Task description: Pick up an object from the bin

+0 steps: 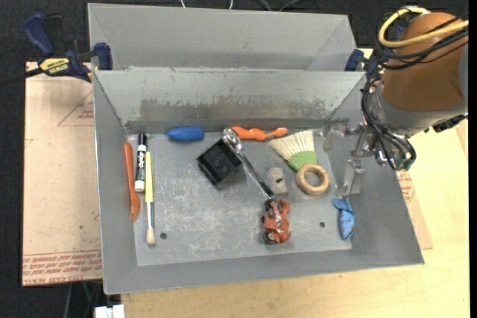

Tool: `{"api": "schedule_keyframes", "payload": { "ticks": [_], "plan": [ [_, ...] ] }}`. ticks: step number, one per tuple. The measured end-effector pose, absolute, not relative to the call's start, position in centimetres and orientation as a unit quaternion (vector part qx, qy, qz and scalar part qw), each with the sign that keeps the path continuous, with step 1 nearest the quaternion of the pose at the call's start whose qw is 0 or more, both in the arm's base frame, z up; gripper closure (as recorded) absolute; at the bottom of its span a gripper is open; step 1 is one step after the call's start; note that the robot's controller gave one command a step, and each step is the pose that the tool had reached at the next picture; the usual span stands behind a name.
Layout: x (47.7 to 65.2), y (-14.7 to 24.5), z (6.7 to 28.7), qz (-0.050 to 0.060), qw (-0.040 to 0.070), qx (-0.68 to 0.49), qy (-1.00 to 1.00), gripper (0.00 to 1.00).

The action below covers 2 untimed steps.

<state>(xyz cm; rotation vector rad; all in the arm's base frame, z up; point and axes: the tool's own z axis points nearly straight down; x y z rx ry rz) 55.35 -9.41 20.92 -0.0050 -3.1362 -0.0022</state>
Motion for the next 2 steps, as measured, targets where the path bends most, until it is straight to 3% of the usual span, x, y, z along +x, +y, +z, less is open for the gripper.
{"api": "schedule_keyframes", "payload": {
  "ticks": [1, 2],
  "plan": [
    [55.5, -9.4, 21.3, 0.000, -0.001, 0.000, -1.000, 0.00],
    [56.8, -9.6, 13.8, 0.000, -0.003, 0.004, -1.000, 0.00]
  ]
}}
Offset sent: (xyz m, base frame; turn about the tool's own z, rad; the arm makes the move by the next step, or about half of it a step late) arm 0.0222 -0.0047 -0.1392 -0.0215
